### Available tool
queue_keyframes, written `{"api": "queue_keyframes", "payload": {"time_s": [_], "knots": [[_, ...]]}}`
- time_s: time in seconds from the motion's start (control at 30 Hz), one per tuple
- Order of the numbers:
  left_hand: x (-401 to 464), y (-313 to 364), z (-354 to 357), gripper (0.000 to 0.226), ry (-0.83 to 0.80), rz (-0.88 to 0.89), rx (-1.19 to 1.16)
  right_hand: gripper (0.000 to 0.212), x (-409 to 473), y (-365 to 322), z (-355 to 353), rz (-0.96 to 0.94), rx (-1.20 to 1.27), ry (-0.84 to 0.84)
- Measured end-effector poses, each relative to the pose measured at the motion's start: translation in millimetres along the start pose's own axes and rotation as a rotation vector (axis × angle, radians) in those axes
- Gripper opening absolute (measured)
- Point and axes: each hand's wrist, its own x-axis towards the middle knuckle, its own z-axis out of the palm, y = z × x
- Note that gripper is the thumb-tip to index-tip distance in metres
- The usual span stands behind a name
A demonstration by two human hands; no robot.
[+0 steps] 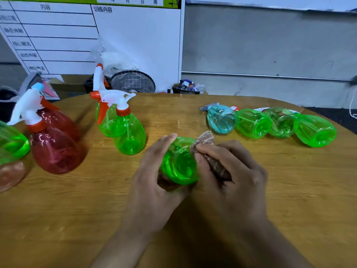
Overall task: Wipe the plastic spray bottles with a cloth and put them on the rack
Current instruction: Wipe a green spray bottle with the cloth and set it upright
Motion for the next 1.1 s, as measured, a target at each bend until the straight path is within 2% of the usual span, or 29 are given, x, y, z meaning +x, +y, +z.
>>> {"api": "queue_keyframes", "payload": {"time_s": [0.23,0.37,0.5,0.77,0.93,1.1], "knots": [[0,-2,4,0.098,0.014,0.058,0.064,0.017,6,-12,7,-0.028,0.012,-0.017],[1,0,3,0.08,0.046,0.074,0.1,0.016,0,-21,13,-0.07,0.021,-0.085],[2,-1,-1,0.056,0.098,0.057,0.037,0.012,-9,-27,18,-0.155,0.022,-0.135],[5,-1,-8,0.083,0.146,-0.039,-0.039,0.01,-17,-10,3,-0.164,0.035,-0.206],[6,-5,-7,0.099,0.139,-0.071,-0.101,0.01,-10,7,-5,-0.09,-0.016,-0.115],[3,1,-6,0.097,0.086,-0.051,-0.094,0.015,1,16,-8,-0.052,-0.044,-0.013]]}}
